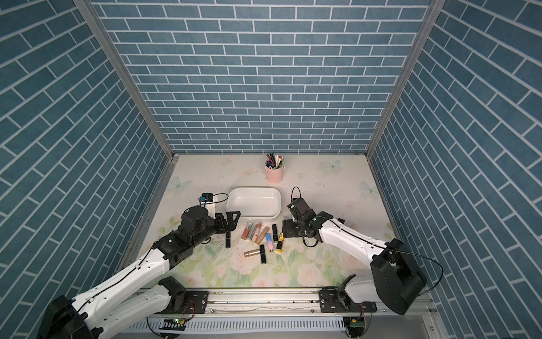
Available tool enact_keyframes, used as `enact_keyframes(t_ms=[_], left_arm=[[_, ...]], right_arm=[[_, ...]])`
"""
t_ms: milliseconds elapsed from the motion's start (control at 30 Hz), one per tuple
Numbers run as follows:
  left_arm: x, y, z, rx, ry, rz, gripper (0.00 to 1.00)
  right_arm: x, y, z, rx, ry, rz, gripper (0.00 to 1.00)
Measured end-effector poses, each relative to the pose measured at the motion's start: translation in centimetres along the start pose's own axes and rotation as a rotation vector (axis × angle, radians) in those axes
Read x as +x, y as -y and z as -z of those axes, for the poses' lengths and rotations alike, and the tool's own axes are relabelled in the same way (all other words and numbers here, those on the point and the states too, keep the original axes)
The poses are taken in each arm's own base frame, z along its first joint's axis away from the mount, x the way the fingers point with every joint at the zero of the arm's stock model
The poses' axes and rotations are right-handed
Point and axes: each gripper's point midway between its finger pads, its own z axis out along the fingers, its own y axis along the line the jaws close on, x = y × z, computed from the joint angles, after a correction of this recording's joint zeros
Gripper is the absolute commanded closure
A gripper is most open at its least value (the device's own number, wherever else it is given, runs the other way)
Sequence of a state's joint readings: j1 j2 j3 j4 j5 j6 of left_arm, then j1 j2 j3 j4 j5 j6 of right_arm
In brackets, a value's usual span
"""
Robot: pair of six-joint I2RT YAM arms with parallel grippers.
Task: Put the lipstick into the storage box
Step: Pick up the lipstick at the center of the board.
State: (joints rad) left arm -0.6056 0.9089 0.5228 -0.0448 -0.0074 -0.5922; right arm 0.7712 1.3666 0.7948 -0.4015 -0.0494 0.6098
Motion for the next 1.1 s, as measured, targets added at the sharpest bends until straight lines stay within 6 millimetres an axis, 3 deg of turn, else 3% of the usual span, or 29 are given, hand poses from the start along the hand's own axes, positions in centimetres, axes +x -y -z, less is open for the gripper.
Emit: enact_keyframes(t_ms=[200,367,867,1100], left_arm=[[0.9,-0.5,0.2,-0.021,0.002,-0.005,0.00],[0.2,-0.5,0.9,-0.020,0.036,0.001,0.00],[0.5,-1.0,1.4,-0.039,0.027,-0.002,0.01],[0.4,-1.0,1.4,-0.041,0.030,-0.002,0.00]], right_arm=[[1.9,-1.2,-1.3,0.014,-0.049,0.032,0.28],[3.0,-1.6,-2.2,0.045,-0.075,0.048,0.29],[4.1,-1.9,-4.0,0.121,-0.107,0.067,0.35],[4.5,-1.3,-4.6,0.150,-0.121,0.057,0.47]])
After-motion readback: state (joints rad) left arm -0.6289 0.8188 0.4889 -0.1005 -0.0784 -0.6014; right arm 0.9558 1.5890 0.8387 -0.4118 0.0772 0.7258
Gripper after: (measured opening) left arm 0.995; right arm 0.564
